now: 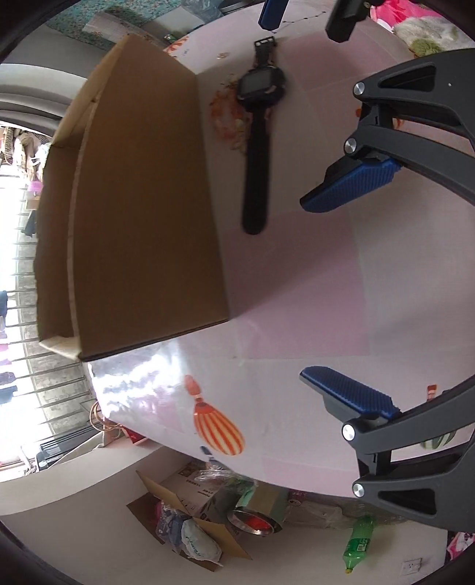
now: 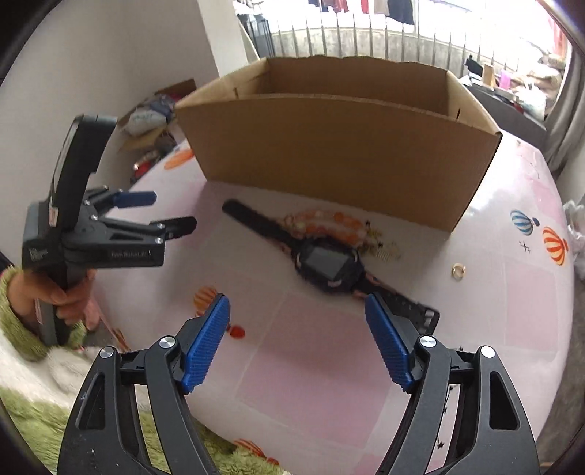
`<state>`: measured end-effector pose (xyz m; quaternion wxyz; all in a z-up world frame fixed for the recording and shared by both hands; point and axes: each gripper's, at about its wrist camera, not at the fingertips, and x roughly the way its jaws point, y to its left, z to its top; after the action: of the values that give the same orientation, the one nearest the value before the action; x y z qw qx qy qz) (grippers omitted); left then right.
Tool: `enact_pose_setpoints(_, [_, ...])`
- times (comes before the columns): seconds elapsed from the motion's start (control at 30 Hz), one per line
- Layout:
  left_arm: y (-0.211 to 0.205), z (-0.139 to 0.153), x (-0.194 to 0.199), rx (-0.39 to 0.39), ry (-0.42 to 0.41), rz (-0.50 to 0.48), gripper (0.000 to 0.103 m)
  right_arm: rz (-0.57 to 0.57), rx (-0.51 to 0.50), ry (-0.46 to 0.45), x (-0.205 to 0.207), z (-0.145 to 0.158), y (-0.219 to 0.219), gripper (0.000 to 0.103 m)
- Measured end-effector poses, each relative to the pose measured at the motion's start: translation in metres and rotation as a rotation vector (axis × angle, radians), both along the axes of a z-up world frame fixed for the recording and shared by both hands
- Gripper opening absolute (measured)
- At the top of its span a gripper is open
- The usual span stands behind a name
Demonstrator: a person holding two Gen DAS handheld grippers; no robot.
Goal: Organize jewelry
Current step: 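Move the right tool back to the black smartwatch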
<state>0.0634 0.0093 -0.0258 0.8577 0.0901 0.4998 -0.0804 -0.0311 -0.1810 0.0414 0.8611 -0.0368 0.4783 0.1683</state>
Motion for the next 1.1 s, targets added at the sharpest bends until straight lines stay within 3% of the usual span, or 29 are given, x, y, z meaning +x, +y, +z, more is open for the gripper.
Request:
enact_pose_setpoints(0.13, [-0.002,-0.011,-0.006,0.019,0.004,0.019,0.09,-0.007,-0.118,0.023,-0.009,-0.029,0.011,0.08])
enact_pose_setpoints(0.23, [0.001,-0.014,-0.005,0.034,-0.006,0.034,0.099,-0.043,-0.116,0.021,-0.011,-0.04,0.009,0.095])
enact_pose_setpoints(0.43, [0.013,-0.017,0.0,-0.044,0.052,0.052,0.099,-0.054,-0.089,-0.002,-0.016,-0.043,0.006,0.095])
enact_pose_setpoints(0.53, [0.015,-0.017,0.0,-0.045,0.049,0.039,0.099,-0.047,-0.078,-0.031,-0.012,-0.047,0.0,0.095])
enact_pose_setpoints(0.67, [0.015,-0.017,0.0,-0.052,0.041,0.026,0.099,-0.019,-0.046,0.068,-0.001,-0.031,-0.009,0.095])
enact_pose_setpoints(0.8, [0.016,-0.016,0.001,-0.055,0.036,0.025,0.099,-0.006,0.034,-0.072,0.01,0.0,-0.014,0.094])
enact_pose_setpoints(0.9, [0.017,-0.017,0.001,-0.056,0.034,0.023,0.099,0.022,0.05,-0.064,0.029,0.0,-0.01,0.082])
enact_pose_setpoints(0.97, [0.017,-0.017,0.0,-0.056,0.033,0.021,0.099,0.031,0.061,-0.032,0.039,-0.006,-0.012,0.069])
enact_pose_setpoints(1.1, [0.016,-0.016,0.0,-0.058,0.032,0.021,0.099,0.059,0.05,0.003,0.056,-0.015,-0.01,0.064])
